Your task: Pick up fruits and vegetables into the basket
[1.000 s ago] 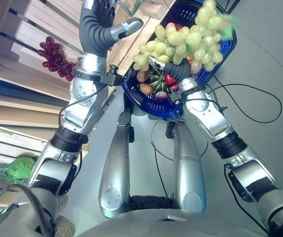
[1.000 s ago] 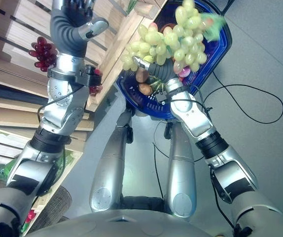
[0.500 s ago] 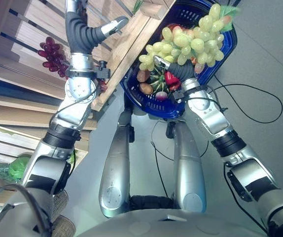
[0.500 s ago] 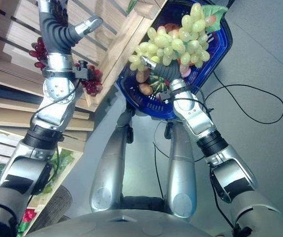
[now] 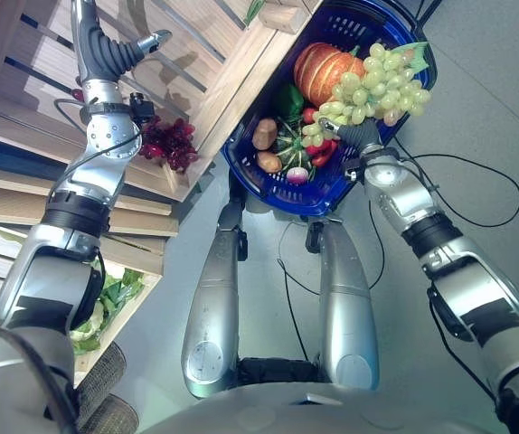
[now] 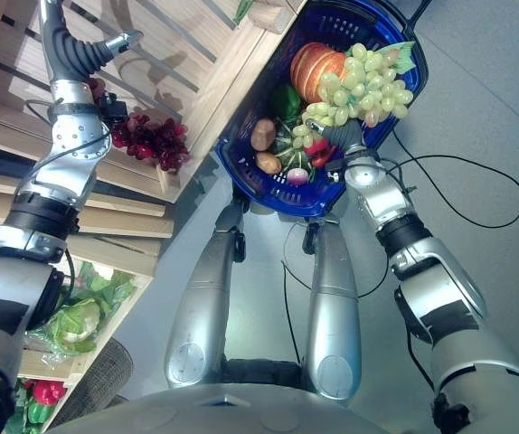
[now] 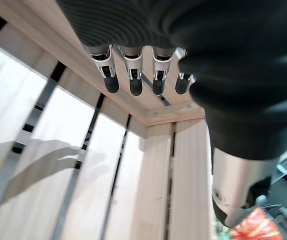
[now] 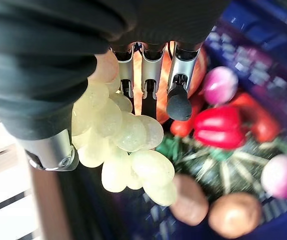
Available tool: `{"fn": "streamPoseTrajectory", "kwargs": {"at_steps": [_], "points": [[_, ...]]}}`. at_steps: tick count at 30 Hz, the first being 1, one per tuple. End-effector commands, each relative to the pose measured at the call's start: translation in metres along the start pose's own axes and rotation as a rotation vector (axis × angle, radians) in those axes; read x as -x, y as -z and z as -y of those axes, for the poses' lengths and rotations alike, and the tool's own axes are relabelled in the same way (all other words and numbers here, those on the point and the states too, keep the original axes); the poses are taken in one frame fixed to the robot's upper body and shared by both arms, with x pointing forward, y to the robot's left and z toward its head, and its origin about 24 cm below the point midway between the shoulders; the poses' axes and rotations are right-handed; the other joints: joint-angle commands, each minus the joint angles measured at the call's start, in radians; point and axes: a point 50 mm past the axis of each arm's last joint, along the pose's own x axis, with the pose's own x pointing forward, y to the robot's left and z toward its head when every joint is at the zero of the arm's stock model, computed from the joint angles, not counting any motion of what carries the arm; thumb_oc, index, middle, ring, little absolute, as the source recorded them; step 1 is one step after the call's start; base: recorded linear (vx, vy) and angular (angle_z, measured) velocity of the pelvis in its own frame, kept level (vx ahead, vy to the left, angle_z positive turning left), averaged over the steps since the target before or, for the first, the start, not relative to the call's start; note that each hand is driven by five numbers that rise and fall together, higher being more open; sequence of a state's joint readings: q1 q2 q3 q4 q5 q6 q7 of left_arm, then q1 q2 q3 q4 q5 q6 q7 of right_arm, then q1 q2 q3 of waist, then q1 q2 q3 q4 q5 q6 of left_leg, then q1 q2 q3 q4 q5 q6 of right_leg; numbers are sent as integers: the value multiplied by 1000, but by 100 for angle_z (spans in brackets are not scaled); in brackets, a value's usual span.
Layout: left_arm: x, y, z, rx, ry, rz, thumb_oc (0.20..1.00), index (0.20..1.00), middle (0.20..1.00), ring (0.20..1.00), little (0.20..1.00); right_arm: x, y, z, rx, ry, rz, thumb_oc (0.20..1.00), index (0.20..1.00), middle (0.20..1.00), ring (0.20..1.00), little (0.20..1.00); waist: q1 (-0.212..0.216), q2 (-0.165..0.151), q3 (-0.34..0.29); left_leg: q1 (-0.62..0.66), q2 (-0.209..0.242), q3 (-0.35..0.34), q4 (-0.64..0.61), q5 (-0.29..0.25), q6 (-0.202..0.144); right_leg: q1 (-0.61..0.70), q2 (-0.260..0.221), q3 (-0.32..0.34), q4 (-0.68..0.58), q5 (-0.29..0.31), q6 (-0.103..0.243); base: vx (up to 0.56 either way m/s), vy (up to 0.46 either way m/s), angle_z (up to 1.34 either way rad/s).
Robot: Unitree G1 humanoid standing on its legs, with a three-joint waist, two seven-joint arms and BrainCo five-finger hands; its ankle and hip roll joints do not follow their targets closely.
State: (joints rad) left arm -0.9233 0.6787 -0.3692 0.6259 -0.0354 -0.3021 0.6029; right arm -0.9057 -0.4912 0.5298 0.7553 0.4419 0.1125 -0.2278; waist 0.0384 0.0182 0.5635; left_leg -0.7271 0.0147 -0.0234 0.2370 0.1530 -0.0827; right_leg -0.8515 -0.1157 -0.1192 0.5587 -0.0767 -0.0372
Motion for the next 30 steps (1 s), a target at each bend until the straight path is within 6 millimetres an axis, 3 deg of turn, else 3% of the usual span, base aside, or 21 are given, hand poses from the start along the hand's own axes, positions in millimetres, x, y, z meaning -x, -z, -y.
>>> {"fn": "streamPoseTrajectory", "kwargs": {"at_steps": [1,7,15,17,18,19,30], "points": [[-13,-4,-6,-57,-30,26,1000,1000,1000,1000,1000,-6,-11,17,146,33,23,200,200,200,200,200,-4,68,-43,-20,-25,28,123,-106,21,69,4,-18,-118,52,79,0,0,0],[-20,7,-6,-288,80,11,1000,1000,1000,1000,1000,-16,-13,34,337,67,-80,200,200,200,200,200,4,83,-43,-28,-26,29,131,-105,23,58,5,-18,-111,52,78,0,0,0],[-18,22,4,-442,254,-45,1000,1000,1000,1000,1000,-20,-13,46,434,96,-161,200,200,200,200,200,2,103,-43,-32,-30,34,133,-103,25,46,7,-12,-106,52,76,3,17,1],[-16,27,7,-475,313,-69,1000,1000,1000,1000,1000,-21,-14,47,449,113,-170,655,655,655,655,655,0,108,-43,-30,-31,37,132,-102,25,46,7,-10,-108,53,75,6,42,5],[-15,30,8,-502,353,-80,1000,1000,1000,1000,1000,-21,-15,48,454,118,-174,934,934,934,934,934,-1,112,-43,-28,-32,40,131,-102,25,47,7,-9,-110,54,75,8,50,3],[-13,33,9,-516,384,-103,1000,1000,1000,1000,1000,-21,-17,48,455,120,-176,1000,1000,1000,1000,1000,-2,115,-43,-28,-32,41,131,-101,24,46,8,-8,-110,55,75,8,51,2],[27,76,25,-622,889,-361,1000,1000,1000,1000,1000,-22,-26,57,476,176,-173,1000,1000,1000,1000,1000,-26,139,-43,-28,-28,67,136,-102,28,38,9,7,-114,64,74,13,47,-3]]}}
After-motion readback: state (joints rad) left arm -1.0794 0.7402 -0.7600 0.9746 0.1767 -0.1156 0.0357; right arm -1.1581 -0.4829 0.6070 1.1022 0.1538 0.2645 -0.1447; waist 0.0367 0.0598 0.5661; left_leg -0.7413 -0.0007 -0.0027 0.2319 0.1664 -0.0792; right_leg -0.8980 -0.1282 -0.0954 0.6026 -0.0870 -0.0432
